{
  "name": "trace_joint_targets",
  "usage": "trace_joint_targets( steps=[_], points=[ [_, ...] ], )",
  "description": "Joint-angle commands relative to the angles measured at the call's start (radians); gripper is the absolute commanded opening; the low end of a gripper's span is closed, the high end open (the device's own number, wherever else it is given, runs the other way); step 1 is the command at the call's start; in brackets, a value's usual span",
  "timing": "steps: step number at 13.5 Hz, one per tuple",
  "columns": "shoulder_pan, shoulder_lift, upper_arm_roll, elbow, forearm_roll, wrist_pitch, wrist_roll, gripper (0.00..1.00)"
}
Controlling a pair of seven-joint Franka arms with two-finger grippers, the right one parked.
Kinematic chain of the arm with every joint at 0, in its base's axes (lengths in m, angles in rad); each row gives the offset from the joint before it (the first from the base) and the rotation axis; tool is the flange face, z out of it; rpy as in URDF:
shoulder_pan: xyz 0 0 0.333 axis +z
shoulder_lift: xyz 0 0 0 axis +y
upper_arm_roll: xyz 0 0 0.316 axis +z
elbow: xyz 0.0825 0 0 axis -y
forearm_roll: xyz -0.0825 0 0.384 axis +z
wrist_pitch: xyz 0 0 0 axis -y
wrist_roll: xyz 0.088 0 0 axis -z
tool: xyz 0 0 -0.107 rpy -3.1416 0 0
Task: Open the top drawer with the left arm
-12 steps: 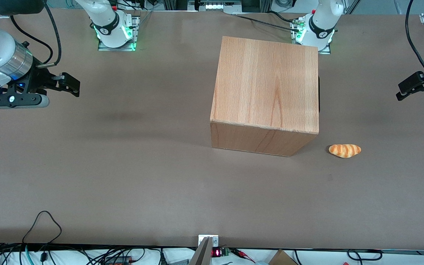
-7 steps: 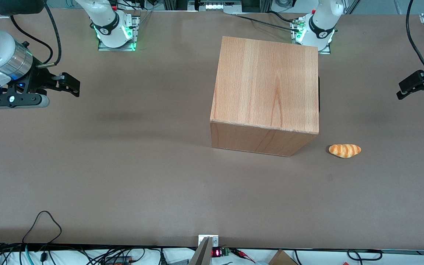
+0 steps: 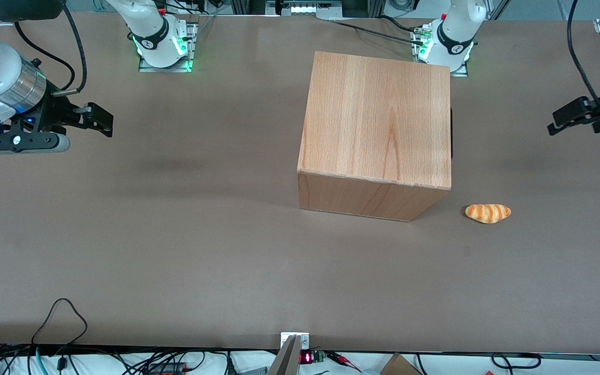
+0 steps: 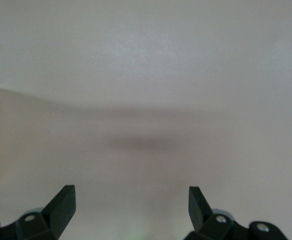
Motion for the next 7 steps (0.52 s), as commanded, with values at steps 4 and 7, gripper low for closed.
trace_joint_targets(
  steps=[4, 7],
  points=[
    [-0.003, 0.007, -0.002, -0.137, -0.119, 0.033, 0.024, 1.0],
    [-0.006, 0.007, -0.042, -0.21, -0.127, 0.079, 0.05, 1.0]
  ],
)
